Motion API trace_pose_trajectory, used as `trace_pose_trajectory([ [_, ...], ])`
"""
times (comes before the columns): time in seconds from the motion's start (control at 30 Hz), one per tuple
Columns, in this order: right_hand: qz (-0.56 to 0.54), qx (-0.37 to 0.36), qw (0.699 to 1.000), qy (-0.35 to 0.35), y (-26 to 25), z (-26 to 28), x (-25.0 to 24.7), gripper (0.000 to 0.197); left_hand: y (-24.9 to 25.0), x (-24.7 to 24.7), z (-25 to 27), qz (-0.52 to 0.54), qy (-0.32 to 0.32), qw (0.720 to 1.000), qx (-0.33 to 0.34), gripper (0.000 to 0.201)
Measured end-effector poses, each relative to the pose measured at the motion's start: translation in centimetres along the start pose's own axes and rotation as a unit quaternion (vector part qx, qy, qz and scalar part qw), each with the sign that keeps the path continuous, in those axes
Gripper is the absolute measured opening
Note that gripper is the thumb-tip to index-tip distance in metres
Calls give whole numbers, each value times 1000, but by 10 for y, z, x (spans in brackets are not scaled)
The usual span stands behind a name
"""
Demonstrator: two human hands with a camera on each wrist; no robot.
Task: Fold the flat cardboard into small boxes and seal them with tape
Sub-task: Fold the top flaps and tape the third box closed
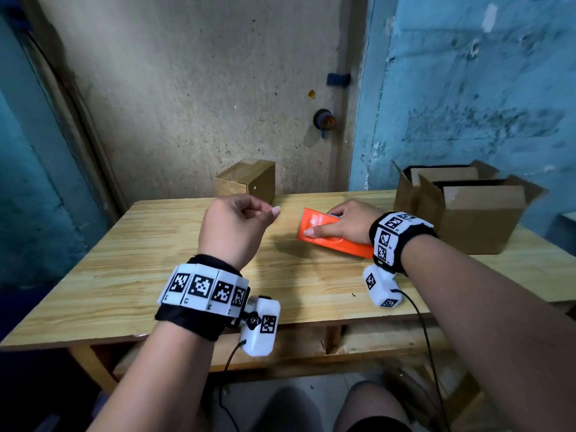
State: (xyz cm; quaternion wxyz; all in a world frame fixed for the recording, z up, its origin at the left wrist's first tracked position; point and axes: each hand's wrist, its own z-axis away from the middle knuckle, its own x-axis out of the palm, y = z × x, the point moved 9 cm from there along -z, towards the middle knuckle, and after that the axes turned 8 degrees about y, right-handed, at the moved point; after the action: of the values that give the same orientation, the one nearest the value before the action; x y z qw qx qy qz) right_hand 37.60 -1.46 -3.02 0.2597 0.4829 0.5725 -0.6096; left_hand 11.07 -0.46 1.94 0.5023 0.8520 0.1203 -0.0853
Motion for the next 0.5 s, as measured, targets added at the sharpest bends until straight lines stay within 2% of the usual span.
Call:
trace_pose_trajectory([
  [0.27,6,17,1000,14,1,-1,-1,85,20,18,17,-18,1,999,37,17],
  [0.5,8,6,1000,28,-1,-7,3,87,28,41,29,-36,-3,998,56,18],
])
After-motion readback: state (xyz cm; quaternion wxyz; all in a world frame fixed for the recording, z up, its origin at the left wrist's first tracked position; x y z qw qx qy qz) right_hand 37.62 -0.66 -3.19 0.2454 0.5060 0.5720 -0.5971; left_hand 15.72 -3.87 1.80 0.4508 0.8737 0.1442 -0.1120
